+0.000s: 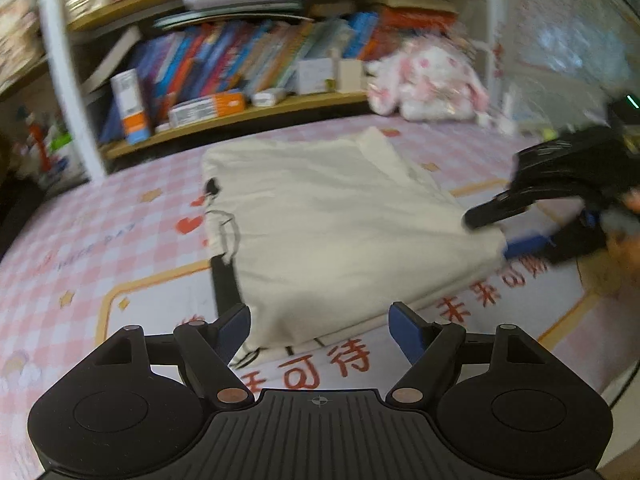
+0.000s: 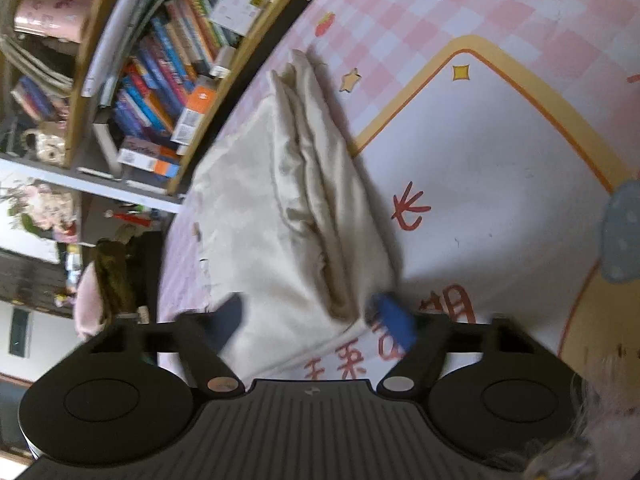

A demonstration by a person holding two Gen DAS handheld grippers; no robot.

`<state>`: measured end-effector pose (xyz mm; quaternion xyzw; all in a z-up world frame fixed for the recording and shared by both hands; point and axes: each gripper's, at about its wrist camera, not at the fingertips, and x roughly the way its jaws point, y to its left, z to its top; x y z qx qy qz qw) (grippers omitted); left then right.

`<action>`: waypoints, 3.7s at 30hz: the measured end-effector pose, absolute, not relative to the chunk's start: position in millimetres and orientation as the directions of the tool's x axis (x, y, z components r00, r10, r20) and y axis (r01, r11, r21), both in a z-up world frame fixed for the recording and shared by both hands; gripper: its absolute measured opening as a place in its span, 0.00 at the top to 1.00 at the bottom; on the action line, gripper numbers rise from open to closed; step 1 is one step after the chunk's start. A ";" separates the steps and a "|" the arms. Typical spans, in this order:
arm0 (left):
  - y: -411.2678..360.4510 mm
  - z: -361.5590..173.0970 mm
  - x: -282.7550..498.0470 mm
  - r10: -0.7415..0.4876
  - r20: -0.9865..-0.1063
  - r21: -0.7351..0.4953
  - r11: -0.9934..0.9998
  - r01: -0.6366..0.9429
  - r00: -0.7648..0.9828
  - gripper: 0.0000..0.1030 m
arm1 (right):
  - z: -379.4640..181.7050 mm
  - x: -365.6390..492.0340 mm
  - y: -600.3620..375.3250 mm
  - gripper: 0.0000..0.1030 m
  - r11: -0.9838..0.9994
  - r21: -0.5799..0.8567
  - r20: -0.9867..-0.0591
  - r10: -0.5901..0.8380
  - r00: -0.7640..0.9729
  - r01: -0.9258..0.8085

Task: Fold clothes
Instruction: 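Move both grippers to opposite ends of the shirt and close on them, then lift the gripped shirt up off the mat with both grippers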

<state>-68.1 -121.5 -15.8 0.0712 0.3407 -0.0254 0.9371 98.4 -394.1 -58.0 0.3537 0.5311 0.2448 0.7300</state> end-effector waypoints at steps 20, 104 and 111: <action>-153.6 -50.5 -32.9 0.102 -0.628 0.482 0.829 0.283 0.772 0.56 | -9.8 109.0 -377.7 0.83 0.584 0.810 -0.533 0.772 0.346 -0.056; -139.9 -58.1 -55.7 0.124 -0.619 0.641 0.650 0.408 0.775 0.90 | -67.7 8.3 -279.4 0.82 0.144 -0.672 -0.632 0.401 0.663 -0.727; -145.8 -48.8 -72.0 0.117 -0.611 0.647 0.644 0.408 0.783 0.91 | -55.7 2.6 -286.9 0.83 0.140 -0.636 -0.659 0.413 0.629 -0.759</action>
